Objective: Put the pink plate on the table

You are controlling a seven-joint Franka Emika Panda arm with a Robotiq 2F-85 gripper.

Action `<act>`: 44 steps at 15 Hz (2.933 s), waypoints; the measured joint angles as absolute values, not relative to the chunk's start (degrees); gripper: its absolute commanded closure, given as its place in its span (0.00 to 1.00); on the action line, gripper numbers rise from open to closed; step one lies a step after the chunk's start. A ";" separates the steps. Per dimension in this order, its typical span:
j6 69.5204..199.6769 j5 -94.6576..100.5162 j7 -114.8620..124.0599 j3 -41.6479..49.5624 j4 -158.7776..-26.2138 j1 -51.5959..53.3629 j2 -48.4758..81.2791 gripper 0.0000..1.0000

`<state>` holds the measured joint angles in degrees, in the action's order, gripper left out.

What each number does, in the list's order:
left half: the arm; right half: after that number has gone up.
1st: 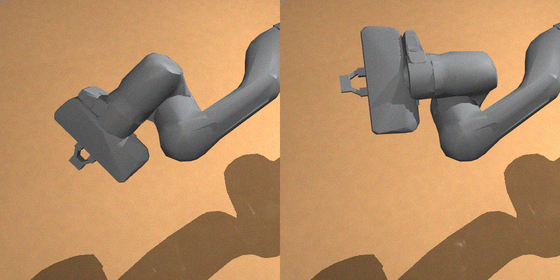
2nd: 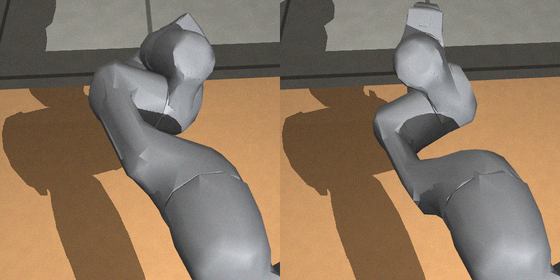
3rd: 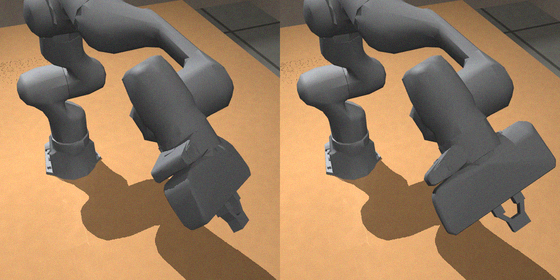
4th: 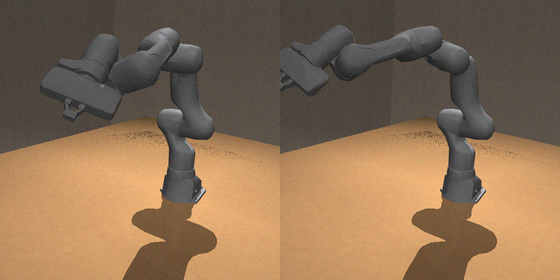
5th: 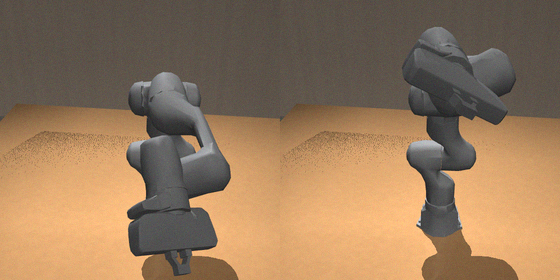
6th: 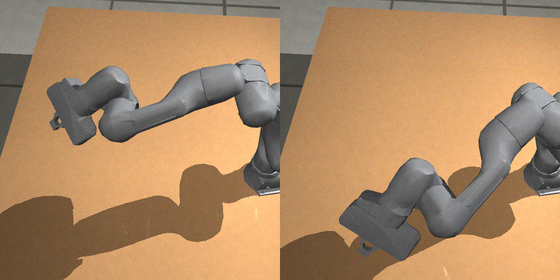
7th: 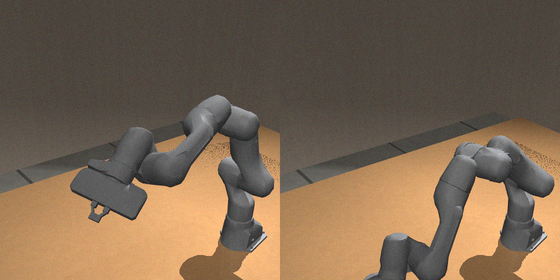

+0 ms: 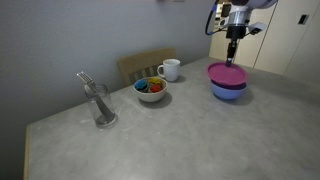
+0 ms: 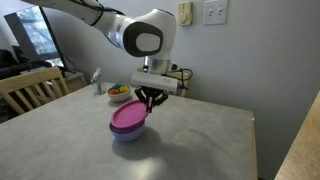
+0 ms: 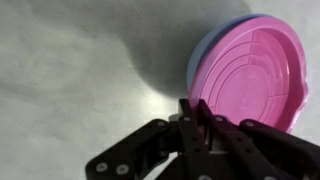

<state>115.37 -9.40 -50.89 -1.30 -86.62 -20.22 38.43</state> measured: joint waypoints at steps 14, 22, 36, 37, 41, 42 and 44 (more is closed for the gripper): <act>108.81 -8.03 -54.26 -3.25 -86.00 -12.45 34.77 0.97; 104.28 -0.12 -50.97 -4.33 -82.24 -2.50 36.71 0.97; 98.53 3.93 -54.14 -6.12 -75.24 2.22 44.84 0.97; 100.18 3.94 -53.24 -6.12 -75.43 2.38 45.02 0.97; 110.81 4.29 -48.34 -6.10 -77.76 2.77 45.32 0.97; 112.65 4.33 -47.89 -6.10 -78.64 2.77 45.34 0.97; 114.48 4.39 -47.83 -6.10 -80.54 2.64 45.38 0.97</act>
<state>114.48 4.39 -47.83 -6.10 -80.54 2.64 45.38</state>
